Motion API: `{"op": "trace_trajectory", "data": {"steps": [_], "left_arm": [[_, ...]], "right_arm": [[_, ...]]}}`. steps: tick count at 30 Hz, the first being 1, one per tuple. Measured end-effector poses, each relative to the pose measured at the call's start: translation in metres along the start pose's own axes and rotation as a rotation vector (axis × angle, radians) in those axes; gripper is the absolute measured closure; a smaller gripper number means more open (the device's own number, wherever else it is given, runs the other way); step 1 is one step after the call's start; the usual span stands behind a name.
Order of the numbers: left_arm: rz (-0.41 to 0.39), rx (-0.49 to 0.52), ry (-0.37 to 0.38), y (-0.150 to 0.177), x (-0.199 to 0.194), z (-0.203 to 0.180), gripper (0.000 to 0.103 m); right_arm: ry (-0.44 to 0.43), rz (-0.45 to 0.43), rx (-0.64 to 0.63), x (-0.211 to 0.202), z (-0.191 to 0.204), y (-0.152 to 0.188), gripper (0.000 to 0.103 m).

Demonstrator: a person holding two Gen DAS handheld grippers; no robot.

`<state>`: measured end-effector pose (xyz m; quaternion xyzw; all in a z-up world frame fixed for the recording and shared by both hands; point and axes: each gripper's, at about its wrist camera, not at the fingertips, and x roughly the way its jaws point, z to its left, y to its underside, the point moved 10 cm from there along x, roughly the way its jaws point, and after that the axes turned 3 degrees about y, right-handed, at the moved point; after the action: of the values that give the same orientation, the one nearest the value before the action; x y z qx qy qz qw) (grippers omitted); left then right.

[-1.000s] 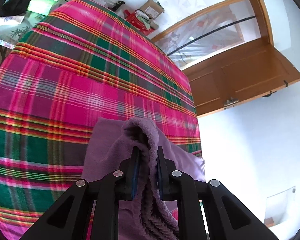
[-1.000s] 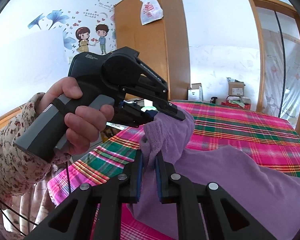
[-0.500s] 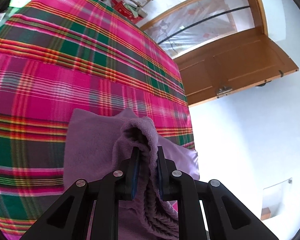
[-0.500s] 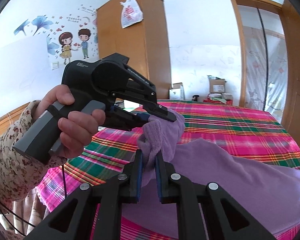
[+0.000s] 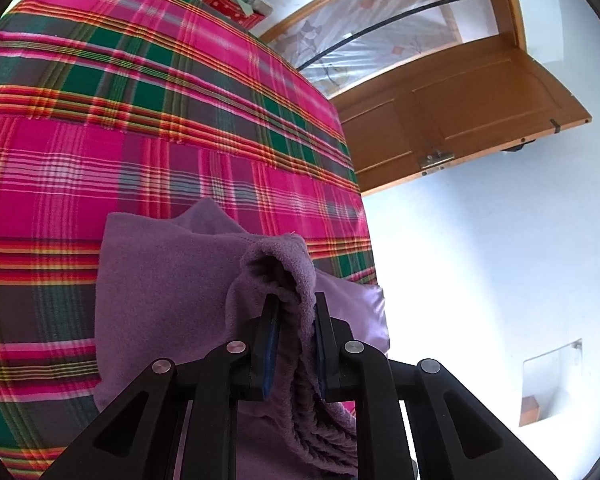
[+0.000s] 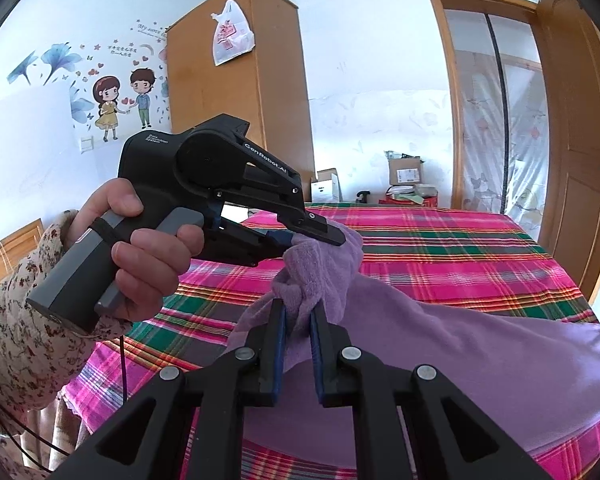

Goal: Fold clothes

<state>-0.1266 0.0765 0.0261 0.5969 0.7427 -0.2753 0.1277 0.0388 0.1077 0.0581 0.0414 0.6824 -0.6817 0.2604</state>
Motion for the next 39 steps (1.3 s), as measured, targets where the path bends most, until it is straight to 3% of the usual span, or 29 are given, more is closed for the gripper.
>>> {"op": "trace_trajectory", "data": {"steps": [39], "left_arm": [[0.084, 0.039, 0.004, 0.018, 0.079, -0.044, 0.087]], "right_arm": [[0.134, -0.01, 0.091, -0.023, -0.056, 0.015, 0.091]]}}
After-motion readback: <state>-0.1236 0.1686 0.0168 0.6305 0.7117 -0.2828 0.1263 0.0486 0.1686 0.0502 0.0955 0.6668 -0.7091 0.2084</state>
